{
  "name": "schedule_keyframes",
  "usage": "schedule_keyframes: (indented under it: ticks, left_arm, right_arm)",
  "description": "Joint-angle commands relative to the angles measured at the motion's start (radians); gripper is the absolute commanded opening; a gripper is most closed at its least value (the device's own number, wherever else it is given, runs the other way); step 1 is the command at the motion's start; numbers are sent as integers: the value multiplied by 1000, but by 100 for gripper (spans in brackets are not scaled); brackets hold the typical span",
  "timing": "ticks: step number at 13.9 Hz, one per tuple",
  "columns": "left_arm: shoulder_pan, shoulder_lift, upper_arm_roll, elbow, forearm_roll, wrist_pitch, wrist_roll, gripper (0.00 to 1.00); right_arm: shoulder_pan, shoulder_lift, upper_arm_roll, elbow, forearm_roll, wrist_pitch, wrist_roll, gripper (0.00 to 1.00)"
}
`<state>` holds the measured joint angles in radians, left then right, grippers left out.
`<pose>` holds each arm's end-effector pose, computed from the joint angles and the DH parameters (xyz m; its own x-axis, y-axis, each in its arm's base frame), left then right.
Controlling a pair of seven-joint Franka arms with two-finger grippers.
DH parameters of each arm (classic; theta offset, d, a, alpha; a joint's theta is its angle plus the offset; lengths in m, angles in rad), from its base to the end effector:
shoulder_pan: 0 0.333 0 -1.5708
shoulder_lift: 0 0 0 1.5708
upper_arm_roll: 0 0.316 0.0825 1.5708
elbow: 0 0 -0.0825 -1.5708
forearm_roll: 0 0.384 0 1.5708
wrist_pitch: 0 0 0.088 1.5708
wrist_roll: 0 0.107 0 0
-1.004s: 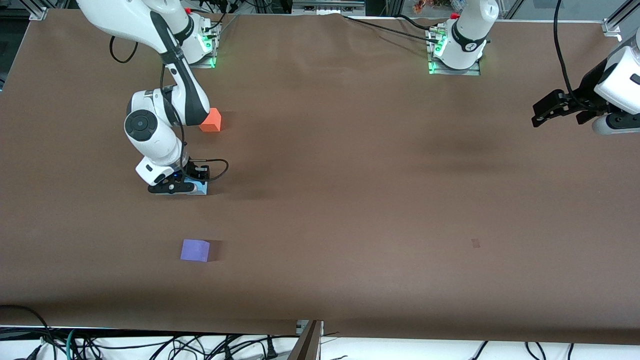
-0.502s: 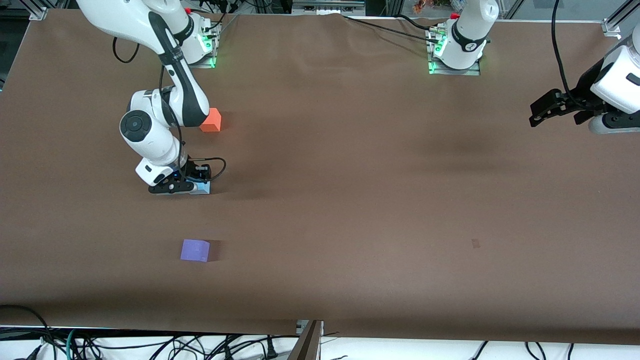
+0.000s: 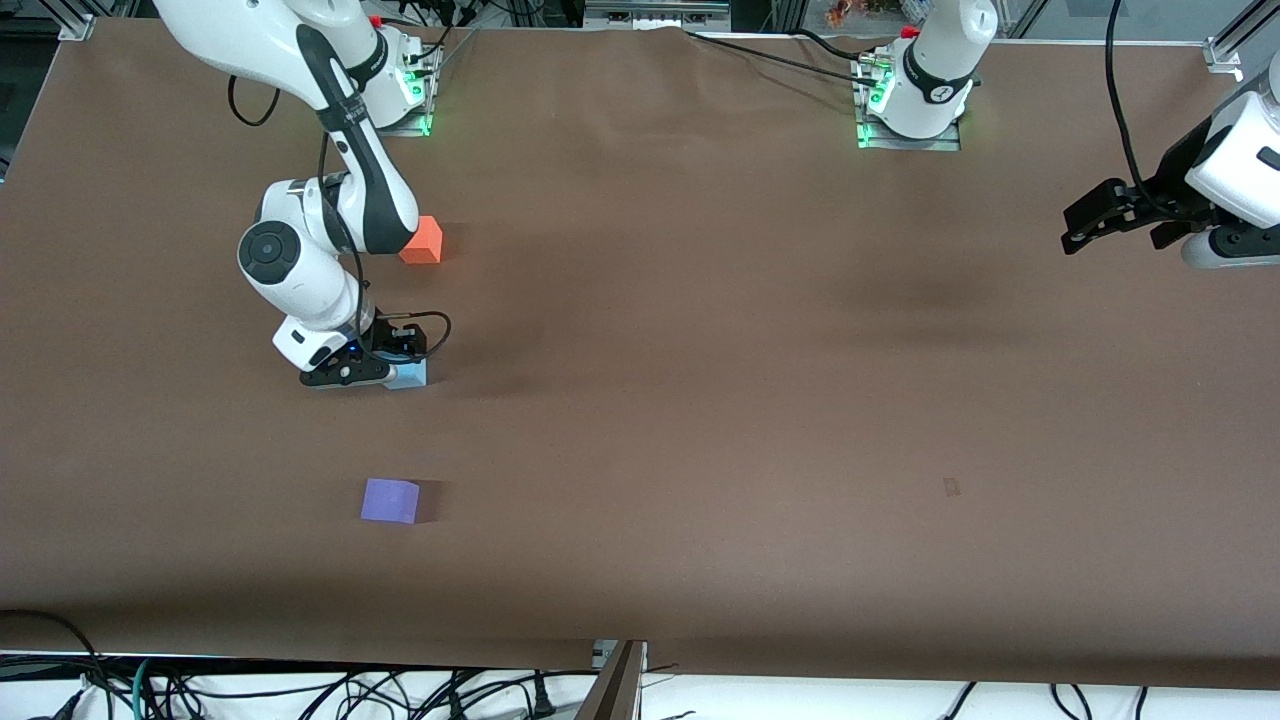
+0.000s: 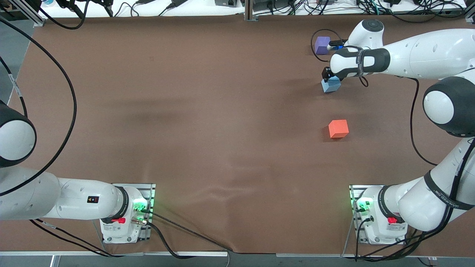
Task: Place blue block between orange and purple blocks
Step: 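Carry the light blue cube with the right gripper between orange and purple cubes, then open the right gripper and draw it back from the cube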
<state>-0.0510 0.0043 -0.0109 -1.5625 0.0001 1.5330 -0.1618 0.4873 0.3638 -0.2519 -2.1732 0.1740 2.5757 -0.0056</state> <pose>0.5508 -0.0341 0.6228 0.9945 0.0998 -0.0333 0.0996 -0.9950 -0.0055 0.5537 0.1299 0.2329 0.9920 0.1139 0.0547 0.1147 -0.9933 -0.0119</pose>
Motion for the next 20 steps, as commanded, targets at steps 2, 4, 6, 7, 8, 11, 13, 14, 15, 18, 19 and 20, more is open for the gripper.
schedule_keyframes:
  ticks: [2, 4, 6, 7, 8, 11, 13, 14, 15, 18, 19, 20]
  left_arm:
    - [7, 10, 3, 19, -6, -2, 16, 100]
    - [7, 10, 3, 19, -6, -2, 16, 100]
    - [7, 10, 2, 19, -6, -2, 16, 100]
    - [7, 10, 3, 19, -6, -2, 16, 100]
    - [7, 10, 3, 19, -6, -2, 16, 100]
    - [7, 10, 3, 19, -6, -4, 16, 100]
    - [7, 10, 3, 19, -6, -4, 16, 100]
    - [7, 10, 3, 19, -6, -2, 16, 100]
    - [7, 10, 3, 19, -6, -2, 16, 100]
    - [7, 10, 3, 19, -6, -2, 16, 100]
    - [7, 10, 3, 19, -6, -4, 16, 100]
    - [7, 10, 3, 19, -6, -2, 16, 100]
  right_arm:
    - [-4, -34, -16, 128, 27, -173, -34, 100]
    - [-4, -34, -49, 272, 21, -361, -39, 99]
    - [-6, -34, -78, 422, 10, -551, -39, 100]
    - [-6, -32, -85, 493, 7, -647, -37, 100]
    - [-10, -28, -98, 559, 7, -733, -36, 100]
    - [-26, -23, -131, 705, 7, -909, -34, 100]
    - [-27, -35, -159, 746, 9, -980, -34, 100]
    - [-29, -37, -162, 768, 7, -1020, -28, 100]
    - [-36, -54, -150, 794, -11, -1051, -27, 100]
    - [-161, -127, 13, 800, -140, -1086, -34, 100]
    - [-246, -153, 95, 800, -177, -1112, -34, 100]
    - [-300, -169, 150, 806, -198, -1112, -33, 100]
